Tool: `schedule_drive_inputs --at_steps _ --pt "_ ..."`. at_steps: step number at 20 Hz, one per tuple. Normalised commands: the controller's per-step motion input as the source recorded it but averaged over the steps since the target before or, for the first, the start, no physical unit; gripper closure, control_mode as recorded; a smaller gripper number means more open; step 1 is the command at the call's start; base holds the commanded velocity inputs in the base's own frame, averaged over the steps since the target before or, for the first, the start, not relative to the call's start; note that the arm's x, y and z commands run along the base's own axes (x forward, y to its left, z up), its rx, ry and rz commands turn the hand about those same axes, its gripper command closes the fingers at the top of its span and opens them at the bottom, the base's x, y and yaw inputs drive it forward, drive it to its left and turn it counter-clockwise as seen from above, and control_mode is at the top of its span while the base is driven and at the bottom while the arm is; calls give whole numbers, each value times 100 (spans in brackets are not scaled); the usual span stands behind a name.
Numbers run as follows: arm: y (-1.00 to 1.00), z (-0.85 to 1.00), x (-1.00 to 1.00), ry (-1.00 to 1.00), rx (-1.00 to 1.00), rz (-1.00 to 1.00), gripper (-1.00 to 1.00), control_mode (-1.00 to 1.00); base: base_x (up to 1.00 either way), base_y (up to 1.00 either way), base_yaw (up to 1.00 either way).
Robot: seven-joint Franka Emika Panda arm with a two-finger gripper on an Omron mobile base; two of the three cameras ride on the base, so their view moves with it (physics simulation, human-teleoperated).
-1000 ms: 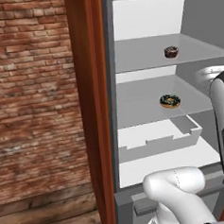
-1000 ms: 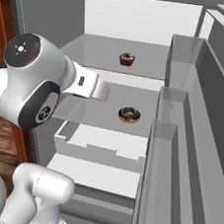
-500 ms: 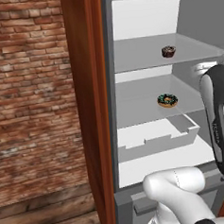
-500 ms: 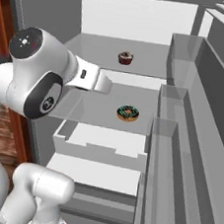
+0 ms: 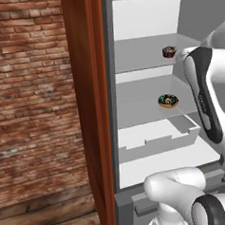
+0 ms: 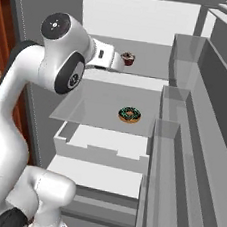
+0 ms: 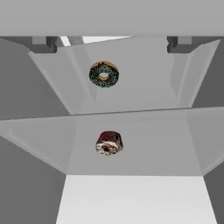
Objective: Take the cupcake and donut from the fridge and place them on the empty tray on the dining counter.
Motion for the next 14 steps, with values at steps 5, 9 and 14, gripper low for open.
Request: schedule_drive_inputs --at_steps 5,9,14 --pt "0 0 96 0 -1 5 -100 -100 0 0 0" --pt "-1 0 99 5 0 0 -100 -100 0 0 0" --pt "-21 0 87 6 0 0 -100 -100 0 0 0"
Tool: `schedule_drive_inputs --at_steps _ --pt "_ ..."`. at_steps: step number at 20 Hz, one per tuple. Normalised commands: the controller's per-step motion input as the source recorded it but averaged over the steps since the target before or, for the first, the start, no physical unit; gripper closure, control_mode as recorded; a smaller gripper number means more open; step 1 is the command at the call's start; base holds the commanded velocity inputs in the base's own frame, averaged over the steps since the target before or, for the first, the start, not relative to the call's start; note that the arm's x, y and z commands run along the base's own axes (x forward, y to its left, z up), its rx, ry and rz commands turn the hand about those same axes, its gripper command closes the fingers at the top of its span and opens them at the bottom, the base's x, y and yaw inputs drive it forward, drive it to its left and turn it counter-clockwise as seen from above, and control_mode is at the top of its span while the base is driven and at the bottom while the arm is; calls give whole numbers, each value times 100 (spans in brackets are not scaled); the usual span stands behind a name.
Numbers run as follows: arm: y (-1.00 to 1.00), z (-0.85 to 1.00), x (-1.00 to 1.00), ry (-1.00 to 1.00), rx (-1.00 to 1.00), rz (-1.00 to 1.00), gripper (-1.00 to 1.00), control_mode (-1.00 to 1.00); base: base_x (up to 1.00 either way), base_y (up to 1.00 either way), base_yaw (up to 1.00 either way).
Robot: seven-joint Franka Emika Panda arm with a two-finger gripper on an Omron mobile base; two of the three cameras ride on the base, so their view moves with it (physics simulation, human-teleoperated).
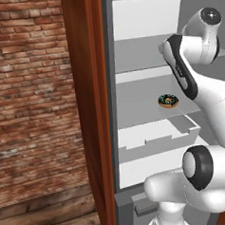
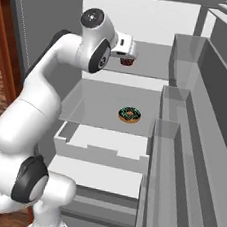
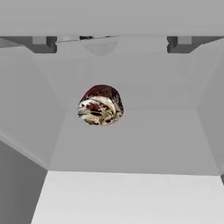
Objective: Take the cupcake and donut from the fridge and place them on the empty tray on the dining counter.
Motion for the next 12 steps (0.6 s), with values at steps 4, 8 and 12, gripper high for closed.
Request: schedule_drive_inputs --at_steps 4,8,12 --pt "-37 0 74 6 0 0 -100 -100 0 0 0" --pt "-8 0 64 8 0 0 -100 -100 0 0 0" --pt "0 0 39 9 0 0 -100 -100 0 0 0"
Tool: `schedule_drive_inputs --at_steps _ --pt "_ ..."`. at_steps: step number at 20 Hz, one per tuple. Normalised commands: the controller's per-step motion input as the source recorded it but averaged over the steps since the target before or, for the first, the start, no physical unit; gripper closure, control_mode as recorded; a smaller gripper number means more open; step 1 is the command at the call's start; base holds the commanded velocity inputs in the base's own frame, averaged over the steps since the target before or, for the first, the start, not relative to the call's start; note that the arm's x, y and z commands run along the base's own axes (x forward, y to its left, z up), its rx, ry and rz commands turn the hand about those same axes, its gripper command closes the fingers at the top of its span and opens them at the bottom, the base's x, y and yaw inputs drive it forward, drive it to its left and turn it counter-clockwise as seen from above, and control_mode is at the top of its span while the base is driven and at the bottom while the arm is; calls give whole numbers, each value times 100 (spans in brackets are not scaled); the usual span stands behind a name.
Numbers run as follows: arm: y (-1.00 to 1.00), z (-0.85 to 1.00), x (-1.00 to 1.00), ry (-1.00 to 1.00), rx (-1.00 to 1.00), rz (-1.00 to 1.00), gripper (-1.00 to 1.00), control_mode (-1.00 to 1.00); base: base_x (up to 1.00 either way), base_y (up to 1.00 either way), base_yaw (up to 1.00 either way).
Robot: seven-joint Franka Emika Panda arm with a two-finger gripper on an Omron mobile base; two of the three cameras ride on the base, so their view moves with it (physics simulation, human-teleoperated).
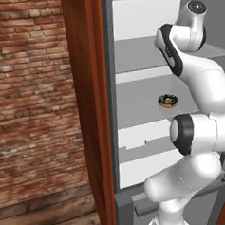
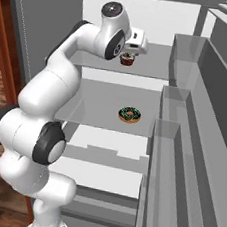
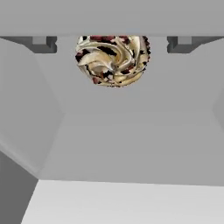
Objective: Take the cupcake and donut from the fridge and place them on the empty tray on the dining counter.
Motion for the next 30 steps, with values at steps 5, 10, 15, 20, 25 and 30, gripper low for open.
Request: schedule_drive_inputs --at_steps 5,10,15,20,25,30 --pt "-2 -2 6 11 0 0 -100 -100 0 0 0" --pt "0 -18 0 9 2 0 -100 -100 0 0 0" --pt "0 -30 0 3 3 0 -100 -100 0 0 0" --pt "0 -16 1 0 0 0 -100 -100 0 0 0" --pt "0 -21 17 0 0 0 -100 -100 0 0 0" --pt "0 -26 25 0 0 0 100 -100 0 0 0"
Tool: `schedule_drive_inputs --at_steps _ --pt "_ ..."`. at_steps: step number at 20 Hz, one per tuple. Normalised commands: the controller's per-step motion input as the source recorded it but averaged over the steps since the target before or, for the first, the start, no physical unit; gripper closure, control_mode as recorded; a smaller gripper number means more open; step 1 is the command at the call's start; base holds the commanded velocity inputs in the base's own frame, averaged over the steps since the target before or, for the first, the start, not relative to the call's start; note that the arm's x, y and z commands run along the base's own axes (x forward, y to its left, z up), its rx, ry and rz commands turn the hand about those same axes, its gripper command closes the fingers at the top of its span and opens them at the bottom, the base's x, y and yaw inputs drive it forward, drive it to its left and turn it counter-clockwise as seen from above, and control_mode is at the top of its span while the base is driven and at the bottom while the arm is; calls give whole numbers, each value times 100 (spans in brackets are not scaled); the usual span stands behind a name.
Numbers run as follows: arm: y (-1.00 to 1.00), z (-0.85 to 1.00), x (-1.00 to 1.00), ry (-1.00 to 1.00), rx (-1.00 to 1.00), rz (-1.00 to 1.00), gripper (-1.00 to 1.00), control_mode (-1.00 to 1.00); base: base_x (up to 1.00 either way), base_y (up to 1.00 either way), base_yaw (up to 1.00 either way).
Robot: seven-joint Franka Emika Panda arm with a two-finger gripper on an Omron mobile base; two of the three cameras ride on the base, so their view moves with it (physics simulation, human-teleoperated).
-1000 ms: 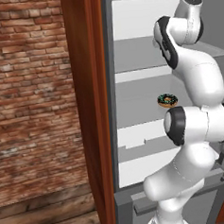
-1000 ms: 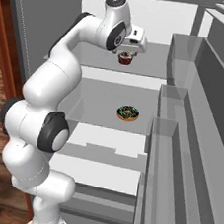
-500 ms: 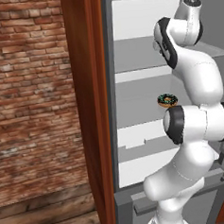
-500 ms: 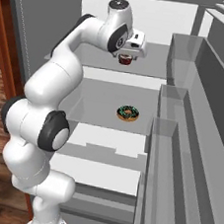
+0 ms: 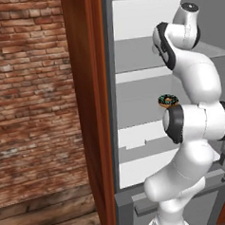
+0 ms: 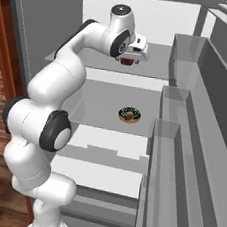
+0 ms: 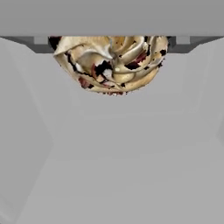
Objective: Take the cupcake and donut from the fridge and place them on the empty tray on the dining counter.
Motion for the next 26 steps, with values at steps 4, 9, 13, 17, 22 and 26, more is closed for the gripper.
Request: schedule_drive_inputs --at_steps 4,9,13,17,22,26 --pt "0 -27 28 0 0 2 100 -100 0 0 0" --pt "0 -48 16 0 0 3 100 -100 0 0 0" --pt "-1 -12 -86 -43 11 3 100 -100 0 0 0" --pt "5 -19 -100 -80 10 5 100 -100 0 0 0" --pt "37 39 -100 -48 -5 1 100 -100 0 0 0" --pt "27 100 -100 -3 -15 0 100 -100 0 0 0"
